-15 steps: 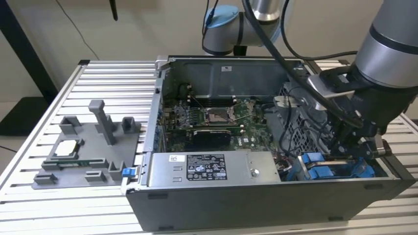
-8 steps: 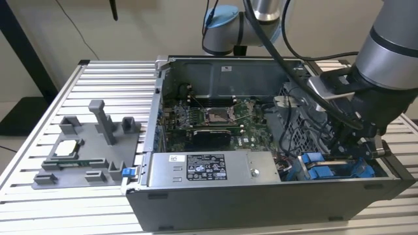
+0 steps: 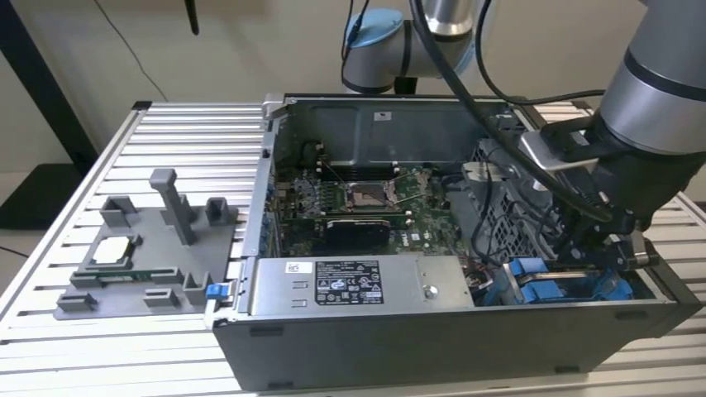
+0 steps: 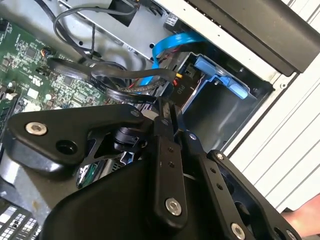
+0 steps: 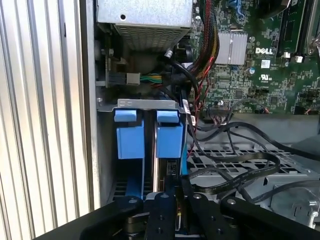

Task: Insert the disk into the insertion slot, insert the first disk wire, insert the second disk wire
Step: 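Insert the second disk wire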

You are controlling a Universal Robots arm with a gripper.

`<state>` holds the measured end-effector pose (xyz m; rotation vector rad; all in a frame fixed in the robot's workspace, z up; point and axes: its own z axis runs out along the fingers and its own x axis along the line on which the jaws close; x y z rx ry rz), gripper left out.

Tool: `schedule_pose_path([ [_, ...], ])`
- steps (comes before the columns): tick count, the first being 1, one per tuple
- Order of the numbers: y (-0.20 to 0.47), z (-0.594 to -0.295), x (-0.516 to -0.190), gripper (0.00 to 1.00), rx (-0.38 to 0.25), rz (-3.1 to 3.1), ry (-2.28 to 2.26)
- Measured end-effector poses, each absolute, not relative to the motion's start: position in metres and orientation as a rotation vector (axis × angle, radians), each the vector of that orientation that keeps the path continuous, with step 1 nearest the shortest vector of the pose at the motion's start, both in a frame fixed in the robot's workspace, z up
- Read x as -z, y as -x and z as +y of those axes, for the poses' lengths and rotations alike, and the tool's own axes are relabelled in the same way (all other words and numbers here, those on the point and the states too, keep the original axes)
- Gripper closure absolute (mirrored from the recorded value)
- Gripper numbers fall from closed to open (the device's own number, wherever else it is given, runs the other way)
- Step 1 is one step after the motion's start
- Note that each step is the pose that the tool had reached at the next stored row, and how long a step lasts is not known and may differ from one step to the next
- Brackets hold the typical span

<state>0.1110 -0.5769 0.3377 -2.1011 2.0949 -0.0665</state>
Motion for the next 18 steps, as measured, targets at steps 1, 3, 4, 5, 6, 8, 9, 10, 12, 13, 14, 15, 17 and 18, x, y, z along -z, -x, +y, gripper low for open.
schedule_pose_path([
  [1,-0.111,-0.577,-0.337,1.00,0.067,2.095,2.101],
  [3,-0.111,-0.577,-0.334,1.00,0.068,2.095,2.102],
  [4,-0.111,-0.577,-0.333,1.00,0.069,2.095,2.102],
  [5,-0.111,-0.577,-0.332,1.00,0.068,2.095,2.101],
  [6,-0.111,-0.577,-0.332,1.00,0.066,2.094,2.100],
  [8,-0.111,-0.577,-0.337,0.00,0.061,2.092,2.097],
  [9,-0.111,-0.577,-0.342,0.00,0.062,2.092,2.098],
  [10,-0.111,-0.577,-0.347,0.00,0.062,2.093,2.098],
  [12,-0.111,-0.577,-0.351,0.00,0.062,2.093,2.098],
  [13,-0.111,-0.577,-0.353,0.00,0.062,2.092,2.098],
  [14,-0.111,-0.577,-0.354,0.00,0.062,2.093,2.098],
  [15,-0.111,-0.577,-0.355,0.00,0.062,2.093,2.098],
  [17,-0.111,-0.577,-0.357,0.00,0.062,2.093,2.098],
  [18,-0.111,-0.577,-0.358,0.00,0.062,2.093,2.098],
])
